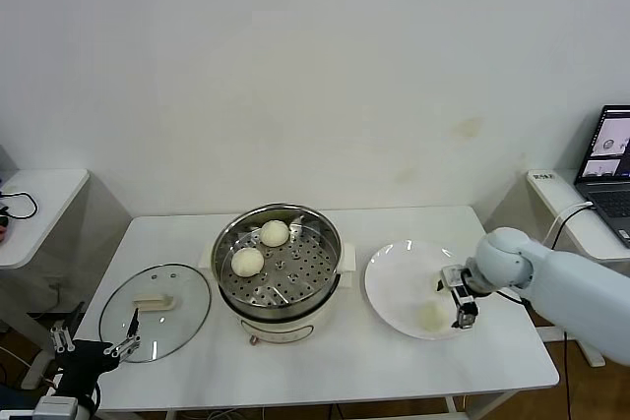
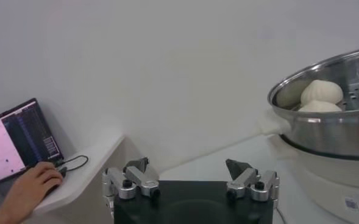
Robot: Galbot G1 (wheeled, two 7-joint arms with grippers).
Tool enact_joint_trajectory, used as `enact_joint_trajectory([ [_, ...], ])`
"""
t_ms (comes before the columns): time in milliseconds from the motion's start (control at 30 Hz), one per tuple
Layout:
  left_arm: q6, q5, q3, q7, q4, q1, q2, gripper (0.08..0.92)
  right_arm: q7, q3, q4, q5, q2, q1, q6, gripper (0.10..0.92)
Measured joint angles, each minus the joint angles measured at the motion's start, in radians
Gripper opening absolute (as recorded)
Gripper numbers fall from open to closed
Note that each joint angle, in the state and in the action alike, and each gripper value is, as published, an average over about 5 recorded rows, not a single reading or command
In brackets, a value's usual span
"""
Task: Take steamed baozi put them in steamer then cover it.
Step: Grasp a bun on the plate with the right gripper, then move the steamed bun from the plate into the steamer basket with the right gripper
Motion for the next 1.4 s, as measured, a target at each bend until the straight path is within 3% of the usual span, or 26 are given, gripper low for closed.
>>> enact_joint_trajectory([
  [233, 0.0, 0.001, 0.001, 0.0, 0.003, -0.003, -0.001, 0.823, 0.013, 0.015, -0.027, -0.007, 0.034, -0.026, -0.01, 0.772],
  [767, -0.001, 0.002, 0.002, -0.001, -0.001, 0.0, -0.008, 0.823, 0.002, 0.026, -0.04, -0.008, 0.051, -0.027, -0.038, 0.592],
  [1400, -0.002, 0.001, 0.006, -0.001, -0.007, -0.005, 0.005, 0.823, -0.031, -0.023, -0.005, 0.108, 0.002, 0.215, -0.061, 0.594],
])
